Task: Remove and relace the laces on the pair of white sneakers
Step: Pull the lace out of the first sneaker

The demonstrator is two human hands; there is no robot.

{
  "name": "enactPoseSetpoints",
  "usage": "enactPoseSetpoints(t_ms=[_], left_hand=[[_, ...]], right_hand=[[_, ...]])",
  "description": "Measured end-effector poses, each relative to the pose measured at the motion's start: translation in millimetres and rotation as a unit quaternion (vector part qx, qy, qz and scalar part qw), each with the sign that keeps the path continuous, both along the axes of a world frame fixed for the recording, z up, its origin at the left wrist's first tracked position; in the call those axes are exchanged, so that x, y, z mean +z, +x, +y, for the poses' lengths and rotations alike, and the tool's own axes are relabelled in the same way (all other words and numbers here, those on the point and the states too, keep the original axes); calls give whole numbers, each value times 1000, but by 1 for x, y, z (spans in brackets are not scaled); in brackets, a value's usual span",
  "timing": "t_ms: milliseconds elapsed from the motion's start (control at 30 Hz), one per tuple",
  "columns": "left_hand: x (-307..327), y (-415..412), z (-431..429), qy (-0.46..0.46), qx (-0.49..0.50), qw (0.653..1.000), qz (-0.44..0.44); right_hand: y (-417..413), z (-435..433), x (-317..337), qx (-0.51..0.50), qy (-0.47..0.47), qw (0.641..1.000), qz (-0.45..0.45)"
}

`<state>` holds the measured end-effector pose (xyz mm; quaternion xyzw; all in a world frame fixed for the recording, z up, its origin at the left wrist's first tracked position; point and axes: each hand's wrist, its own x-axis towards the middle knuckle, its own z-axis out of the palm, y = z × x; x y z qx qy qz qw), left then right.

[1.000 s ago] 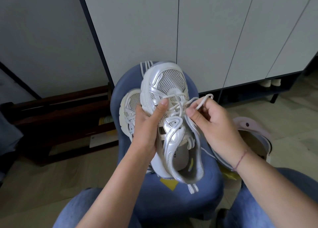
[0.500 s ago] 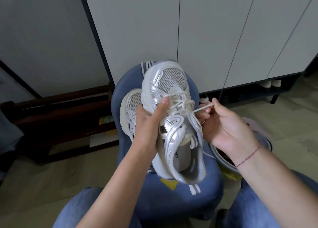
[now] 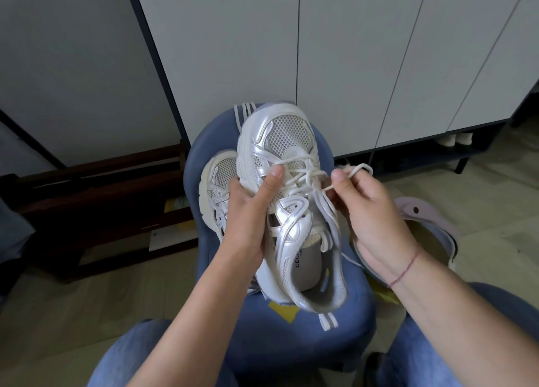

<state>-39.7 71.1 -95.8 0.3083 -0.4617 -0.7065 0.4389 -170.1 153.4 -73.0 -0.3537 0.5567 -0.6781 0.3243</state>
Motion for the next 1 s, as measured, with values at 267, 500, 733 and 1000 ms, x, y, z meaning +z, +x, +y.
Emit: enactPoseSetpoints(t_ms=[267, 500, 733, 1000], left_hand=[[4, 3, 2, 7, 6, 1000, 9], [5, 8, -1, -8, 7, 1000, -2], [5, 6, -4, -29, 38, 998, -29], [9, 7, -2, -39, 59, 995, -69]], right_hand=[[1, -3, 7, 31, -4, 976, -215], [-2, -3, 8, 21, -17, 999, -37], [-16, 5, 5, 55, 151, 965, 208], [-9, 8, 31, 103, -15, 946, 306]])
